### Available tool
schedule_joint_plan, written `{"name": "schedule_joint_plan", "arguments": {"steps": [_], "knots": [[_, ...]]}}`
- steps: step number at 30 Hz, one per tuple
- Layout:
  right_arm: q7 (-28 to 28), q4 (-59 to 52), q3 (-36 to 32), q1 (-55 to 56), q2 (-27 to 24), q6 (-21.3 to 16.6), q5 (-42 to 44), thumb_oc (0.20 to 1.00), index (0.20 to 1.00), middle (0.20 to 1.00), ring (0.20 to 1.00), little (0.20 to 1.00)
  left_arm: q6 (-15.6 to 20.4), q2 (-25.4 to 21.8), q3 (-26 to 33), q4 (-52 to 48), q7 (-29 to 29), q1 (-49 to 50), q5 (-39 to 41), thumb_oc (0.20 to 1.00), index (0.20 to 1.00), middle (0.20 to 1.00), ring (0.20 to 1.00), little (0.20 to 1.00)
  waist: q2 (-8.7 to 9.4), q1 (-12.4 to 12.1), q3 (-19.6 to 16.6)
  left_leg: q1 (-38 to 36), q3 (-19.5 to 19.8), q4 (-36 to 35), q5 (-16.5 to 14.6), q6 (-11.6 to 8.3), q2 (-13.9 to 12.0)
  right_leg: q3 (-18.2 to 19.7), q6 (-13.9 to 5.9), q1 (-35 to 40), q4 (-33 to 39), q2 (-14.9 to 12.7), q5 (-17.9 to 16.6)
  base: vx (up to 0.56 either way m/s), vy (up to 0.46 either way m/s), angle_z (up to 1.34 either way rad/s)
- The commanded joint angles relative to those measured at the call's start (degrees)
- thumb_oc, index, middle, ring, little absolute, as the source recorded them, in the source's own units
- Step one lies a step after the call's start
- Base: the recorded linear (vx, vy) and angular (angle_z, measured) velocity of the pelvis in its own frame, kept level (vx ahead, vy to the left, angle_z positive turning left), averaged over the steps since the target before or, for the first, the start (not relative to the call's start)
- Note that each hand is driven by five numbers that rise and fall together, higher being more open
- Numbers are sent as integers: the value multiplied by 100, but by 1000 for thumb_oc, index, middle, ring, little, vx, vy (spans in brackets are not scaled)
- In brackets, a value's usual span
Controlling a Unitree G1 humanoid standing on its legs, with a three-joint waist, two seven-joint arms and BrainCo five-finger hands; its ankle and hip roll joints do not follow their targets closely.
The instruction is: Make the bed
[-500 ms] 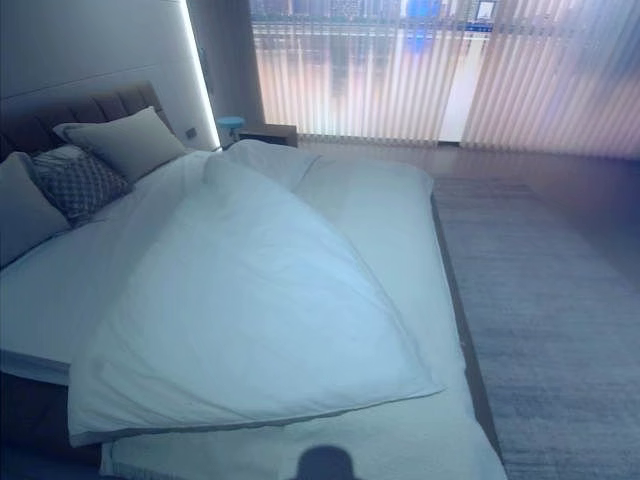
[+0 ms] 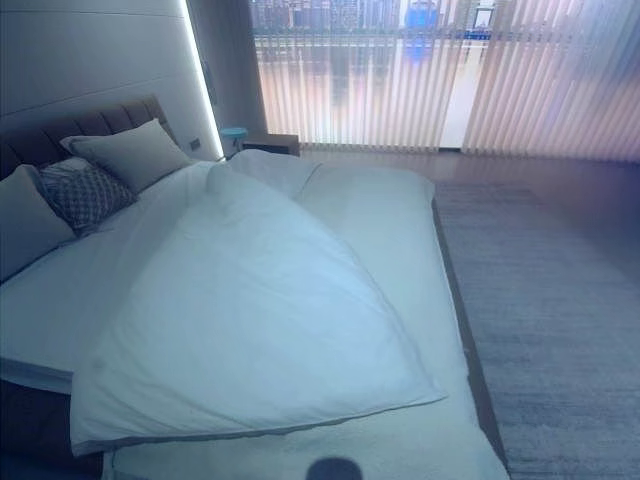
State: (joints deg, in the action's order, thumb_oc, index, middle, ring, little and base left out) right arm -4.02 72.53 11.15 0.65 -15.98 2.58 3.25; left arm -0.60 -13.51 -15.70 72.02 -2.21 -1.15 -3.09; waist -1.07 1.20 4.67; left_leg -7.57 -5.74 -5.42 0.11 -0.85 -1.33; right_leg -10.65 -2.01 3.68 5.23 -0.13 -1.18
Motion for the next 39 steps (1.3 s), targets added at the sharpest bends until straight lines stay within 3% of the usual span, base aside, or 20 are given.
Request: {"name": "schedule_joint_plan", "arguments": {"steps": [1,4,6,7,10,11,16,27,35,39], "knots": [[-71,-24,-165,-361,107,-159,761,1000,1000,1000,1000,1000,88,41,120,215,-91,-240,151,1000,1000,1000,1000,1000,132,151,57,176,-250,42,-69,-87,289,476,-407,121,-65,-139,-15,0,0,0],[-109,-216,-298,-413,142,-224,1231,1000,1000,1000,1000,1000,82,38,101,219,-130,-237,139,1000,1000,1000,1000,1000,111,157,92,192,-273,42,-68,-96,285,482,-413,95,-55,-137,-26,0,2,-2],[-184,-571,-555,-551,231,-361,2305,1000,1000,1000,1000,1000,101,62,68,195,-222,-273,225,1000,1000,1000,1000,1000,77,156,179,264,-294,42,-46,-110,273,486,-424,28,-37,-141,-54,-14,5,-6],[-185,-572,-555,-551,231,-360,2307,1000,1000,1000,1000,1000,101,62,67,196,-222,-275,225,1000,1000,1000,1000,1000,77,155,179,265,-295,42,-46,-110,273,487,-424,27,-38,-141,-55,-33,8,-6],[-313,-1065,-652,-870,335,-599,3556,1000,1000,1000,1000,1000,129,103,-51,95,-380,-400,440,1000,1000,1000,1000,1000,20,144,359,466,-300,42,23,-131,267,479,-433,-176,-42,-155,-115,-100,12,-4],[-370,-1430,-576,-1170,400,-738,4250,1000,1000,1000,1000,1000,152,139,-161,5,-489,-507,629,1000,1000,1000,1000,1000,-12,126,501,635,-302,42,91,-151,252,477,-438,-355,-47,-166,-174,-113,8,-1],[-652,-2311,-310,-1608,525,-986,5098,1000,1000,1000,1000,1000,119,200,-368,-83,-697,-720,834,1000,1000,1000,1000,1000,-28,71,712,970,-312,42,210,-177,232,448,-441,-708,-67,-181,-289,-62,-5,0],[-1357,-2467,-128,-3192,638,-1374,5734,1000,1000,1000,1000,1000,85,313,-666,-303,-999,-1044,1284,1000,1000,1000,1000,1000,-83,-150,1186,1579,-235,42,392,-184,224,422,-416,-1321,-142,-193,-378,-2,-1,1],[-1901,-1586,-255,-4661,370,-1246,5541,1000,1000,1000,1000,1000,60,372,-926,-477,-1133,-1291,1656,1000,1000,1000,1000,1000,-118,-282,1615,2143,-17,42,540,-225,241,274,-369,-1820,-246,-206,-392,2,-8,13],[-2090,-1312,-166,-5226,103,-1129,5017,1000,1000,1000,1000,1000,145,365,-1024,-721,-1233,-1398,1852,1000,1000,1000,1000,1000,-143,-341,1825,2454,123,42,620,-228,269,203,-354,-2095,-285,-193,-415,-23,-21,19]]}}
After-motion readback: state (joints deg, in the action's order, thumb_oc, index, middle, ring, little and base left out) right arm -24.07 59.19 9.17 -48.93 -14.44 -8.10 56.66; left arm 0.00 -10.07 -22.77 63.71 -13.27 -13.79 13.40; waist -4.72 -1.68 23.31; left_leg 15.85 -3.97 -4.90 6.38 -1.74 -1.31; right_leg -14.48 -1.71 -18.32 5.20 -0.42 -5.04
